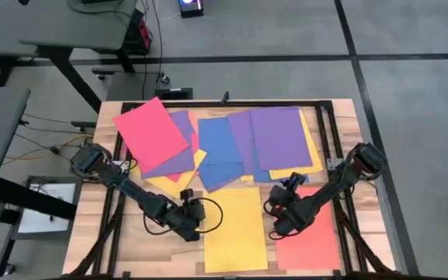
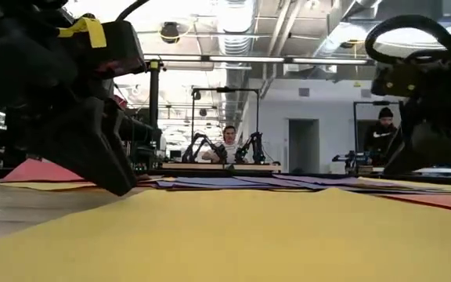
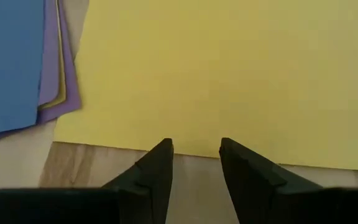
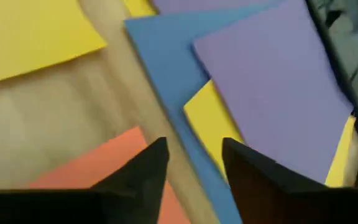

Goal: Organize paper
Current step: Stack the yellow paper on top of the yellow paper

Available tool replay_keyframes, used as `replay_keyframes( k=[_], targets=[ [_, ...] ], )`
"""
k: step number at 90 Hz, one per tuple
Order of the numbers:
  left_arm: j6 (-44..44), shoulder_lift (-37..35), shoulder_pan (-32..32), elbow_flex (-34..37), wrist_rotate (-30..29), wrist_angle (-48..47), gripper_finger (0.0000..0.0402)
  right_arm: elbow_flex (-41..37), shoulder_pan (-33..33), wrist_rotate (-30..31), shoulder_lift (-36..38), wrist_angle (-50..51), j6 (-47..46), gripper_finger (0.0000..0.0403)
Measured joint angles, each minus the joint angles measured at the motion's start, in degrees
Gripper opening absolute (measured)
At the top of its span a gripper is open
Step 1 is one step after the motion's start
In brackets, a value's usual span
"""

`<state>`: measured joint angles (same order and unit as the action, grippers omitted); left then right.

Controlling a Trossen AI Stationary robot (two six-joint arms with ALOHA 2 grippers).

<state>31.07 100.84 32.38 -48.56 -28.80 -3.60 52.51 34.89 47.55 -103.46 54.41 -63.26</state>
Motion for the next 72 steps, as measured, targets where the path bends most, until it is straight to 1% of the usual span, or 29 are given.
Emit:
replay_keyframes(
  k=[12,24,32,43,72],
  targets=[
    [-0.06,0.0,-0.15,0.02,-0.2,0.02,0.0118,-0.52,-2.78,-0.36,0.0,-1.68,2.81,0.019],
    [-0.28,0.0,-0.13,0.02,-0.26,0.04,0.0118,-0.5,-5.61,-0.71,0.0,-5.43,9.35,0.0189],
    [-0.28,0.0,-0.13,0.02,-0.28,0.04,0.0118,-0.5,-7.17,-2.11,0.0,-7.04,12.45,0.0184],
    [-0.26,0.0,-0.06,0.02,-0.33,0.04,0.0118,-0.5,-8.41,-3.4,0.0,-7.12,13.31,0.0177],
    [-0.15,0.0,0.2,0.02,-0.39,-0.09,0.0118,-0.5,-8.58,-5.05,0.0,-7.82,14.29,0.0175]
  ],
)
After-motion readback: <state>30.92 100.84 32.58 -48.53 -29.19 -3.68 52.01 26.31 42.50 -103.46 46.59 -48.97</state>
